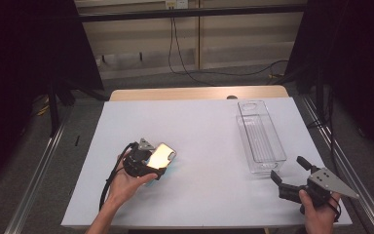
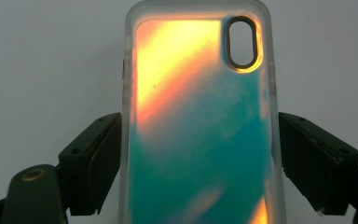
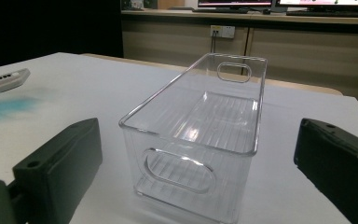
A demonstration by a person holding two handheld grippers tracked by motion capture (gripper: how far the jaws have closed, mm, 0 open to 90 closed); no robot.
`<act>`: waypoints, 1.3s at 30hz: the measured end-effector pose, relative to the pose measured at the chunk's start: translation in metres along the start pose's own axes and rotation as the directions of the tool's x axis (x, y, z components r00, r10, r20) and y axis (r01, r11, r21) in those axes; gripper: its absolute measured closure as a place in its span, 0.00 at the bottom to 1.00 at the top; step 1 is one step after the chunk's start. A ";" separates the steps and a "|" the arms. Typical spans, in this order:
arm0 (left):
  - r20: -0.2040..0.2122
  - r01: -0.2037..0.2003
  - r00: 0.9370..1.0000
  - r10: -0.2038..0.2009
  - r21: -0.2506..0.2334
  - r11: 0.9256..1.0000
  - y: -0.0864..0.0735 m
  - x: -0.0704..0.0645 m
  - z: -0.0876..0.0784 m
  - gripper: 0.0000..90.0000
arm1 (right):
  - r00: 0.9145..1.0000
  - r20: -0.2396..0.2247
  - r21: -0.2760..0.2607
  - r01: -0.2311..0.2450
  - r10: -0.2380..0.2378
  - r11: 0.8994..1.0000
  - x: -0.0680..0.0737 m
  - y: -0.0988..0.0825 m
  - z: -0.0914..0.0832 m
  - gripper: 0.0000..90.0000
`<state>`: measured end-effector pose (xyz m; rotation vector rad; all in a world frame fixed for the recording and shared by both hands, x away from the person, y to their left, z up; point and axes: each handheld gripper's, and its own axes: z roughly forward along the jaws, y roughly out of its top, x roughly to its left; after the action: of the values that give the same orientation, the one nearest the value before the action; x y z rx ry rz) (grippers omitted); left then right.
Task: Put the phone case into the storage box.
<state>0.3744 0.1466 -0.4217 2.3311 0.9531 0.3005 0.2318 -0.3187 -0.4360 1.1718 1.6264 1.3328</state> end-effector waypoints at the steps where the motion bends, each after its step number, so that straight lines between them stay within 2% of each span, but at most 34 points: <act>1: 0.001 0.004 1.000 -0.004 -0.013 1.000 -0.001 0.000 -0.001 0.19 | 1.000 0.000 0.000 -0.001 0.001 1.000 0.000 0.000 0.000 0.01; 4: -0.031 -0.005 1.000 0.004 -0.036 0.999 -0.002 0.002 -0.003 0.19 | 1.000 -0.001 -0.001 -0.001 0.001 1.000 0.000 0.000 0.000 0.01; 12: -0.056 0.020 0.998 -0.027 -0.110 0.994 -0.005 0.003 -0.011 0.19 | 1.000 0.000 -0.001 0.000 0.000 1.000 0.000 0.000 0.000 0.01; 16: -0.088 0.010 0.996 -0.022 -0.133 0.991 -0.006 0.002 -0.013 0.19 | 1.000 0.000 -0.003 -0.001 0.001 1.000 0.000 0.000 -0.001 0.01; 17: -0.093 0.019 0.995 -0.034 -0.155 0.988 -0.007 0.002 -0.014 0.19 | 1.000 0.000 -0.003 -0.001 0.001 1.000 0.000 0.000 -0.001 0.01; 18: -0.095 0.016 0.995 -0.031 -0.158 0.987 -0.007 0.002 -0.016 0.19 | 1.000 0.000 -0.005 -0.002 0.002 1.000 0.000 0.000 -0.001 0.01; 26: -0.104 0.038 0.992 -0.064 -0.235 0.971 -0.008 0.002 -0.026 0.19 | 1.000 0.003 -0.009 -0.003 0.003 1.000 0.000 0.000 -0.002 0.01; 28: -0.102 0.027 0.993 -0.054 -0.248 0.968 -0.008 0.001 -0.028 0.19 | 1.000 0.002 -0.010 -0.002 0.002 1.000 0.000 0.001 -0.002 0.01; 29: -0.098 0.035 0.993 -0.063 -0.263 0.964 -0.008 0.000 -0.029 0.19 | 1.000 0.002 -0.008 -0.001 0.001 1.000 0.000 0.001 -0.001 0.01; 30: -0.089 0.038 0.994 -0.064 -0.266 0.963 -0.008 0.000 -0.029 0.19 | 1.000 0.001 -0.007 -0.002 0.002 1.000 0.000 0.000 -0.001 0.01; 32: -0.094 0.048 0.992 -0.079 -0.289 0.956 -0.007 -0.001 -0.031 0.19 | 1.000 0.000 -0.007 0.000 0.000 1.000 0.000 0.000 -0.001 0.01; 36: -0.079 0.050 0.994 -0.079 -0.319 0.947 -0.005 -0.006 -0.034 0.19 | 1.000 -0.002 -0.004 0.003 -0.003 1.000 0.000 0.000 -0.001 0.01; 39: -0.070 0.039 0.995 -0.065 -0.330 0.943 -0.004 -0.010 -0.037 0.19 | 1.000 -0.002 -0.005 0.001 -0.001 1.000 0.001 0.000 -0.002 0.01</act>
<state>0.3504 0.1581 -0.3947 1.9988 0.9228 0.4946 0.2302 -0.3188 -0.4353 1.1662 1.6237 1.3371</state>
